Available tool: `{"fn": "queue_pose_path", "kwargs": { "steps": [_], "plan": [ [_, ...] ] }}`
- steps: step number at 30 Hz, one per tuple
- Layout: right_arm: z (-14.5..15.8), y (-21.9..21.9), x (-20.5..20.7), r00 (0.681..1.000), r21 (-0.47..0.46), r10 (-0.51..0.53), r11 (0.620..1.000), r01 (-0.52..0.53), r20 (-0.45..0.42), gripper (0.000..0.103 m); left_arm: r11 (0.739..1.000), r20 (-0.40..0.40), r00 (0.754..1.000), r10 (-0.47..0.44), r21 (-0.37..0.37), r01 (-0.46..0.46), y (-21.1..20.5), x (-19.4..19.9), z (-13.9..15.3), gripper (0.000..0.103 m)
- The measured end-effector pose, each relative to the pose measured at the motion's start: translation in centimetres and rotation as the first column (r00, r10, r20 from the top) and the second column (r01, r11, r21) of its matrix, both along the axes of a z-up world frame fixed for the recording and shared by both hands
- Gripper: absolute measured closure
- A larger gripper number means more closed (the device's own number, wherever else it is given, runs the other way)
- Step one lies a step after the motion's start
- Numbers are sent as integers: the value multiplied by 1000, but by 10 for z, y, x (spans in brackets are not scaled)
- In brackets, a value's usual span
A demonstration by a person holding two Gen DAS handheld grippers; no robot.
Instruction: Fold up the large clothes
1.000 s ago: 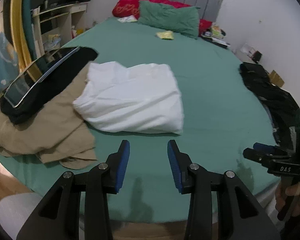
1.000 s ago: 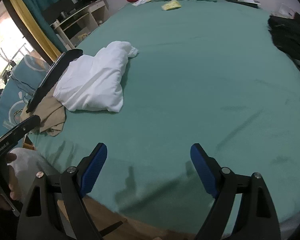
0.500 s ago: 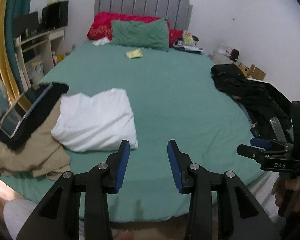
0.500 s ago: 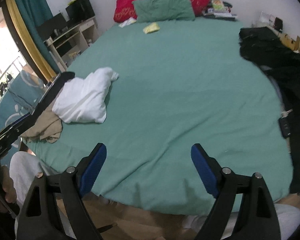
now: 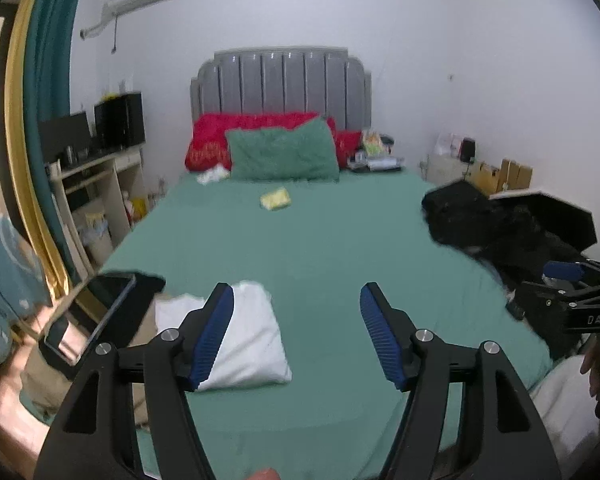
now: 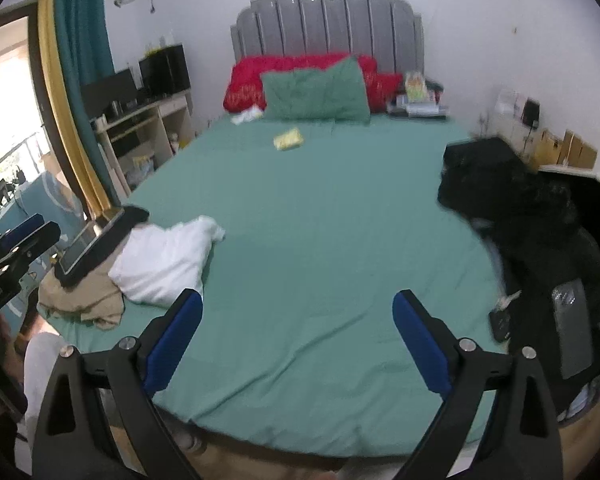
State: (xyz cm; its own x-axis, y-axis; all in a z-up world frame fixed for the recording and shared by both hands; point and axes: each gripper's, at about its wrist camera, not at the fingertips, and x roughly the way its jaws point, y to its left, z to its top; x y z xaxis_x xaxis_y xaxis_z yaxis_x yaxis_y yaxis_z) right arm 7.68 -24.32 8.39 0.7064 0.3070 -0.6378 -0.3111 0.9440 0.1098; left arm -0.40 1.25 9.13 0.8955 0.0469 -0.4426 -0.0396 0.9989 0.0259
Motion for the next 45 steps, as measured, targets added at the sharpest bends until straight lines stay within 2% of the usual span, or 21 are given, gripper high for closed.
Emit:
{"fn": "queue_pose_path", "kwargs": {
  "steps": [8,14,19,25,45],
  "plan": [
    [53,-2,-21,986,-28,-10,1000,15,164,6,1000,146,989,-1,-19,4,0,-19,35,34],
    [77,1,-32,967,-29,-11,999,19,256,2,1000,171,985,-9,-21,13,-1,-25,42,34],
    [81,9,-37,951,-26,-4,1000,13,309,1,1000,176,984,9,-30,-4,3,-26,37,34],
    [73,24,-33,949,-35,0,999,12,315,1,997,185,980,71,-46,-63,15,-25,28,34],
    [25,49,-2,975,-10,2,1000,1,224,1,991,115,991,62,-125,-47,43,-14,-4,34]
  ]
}}
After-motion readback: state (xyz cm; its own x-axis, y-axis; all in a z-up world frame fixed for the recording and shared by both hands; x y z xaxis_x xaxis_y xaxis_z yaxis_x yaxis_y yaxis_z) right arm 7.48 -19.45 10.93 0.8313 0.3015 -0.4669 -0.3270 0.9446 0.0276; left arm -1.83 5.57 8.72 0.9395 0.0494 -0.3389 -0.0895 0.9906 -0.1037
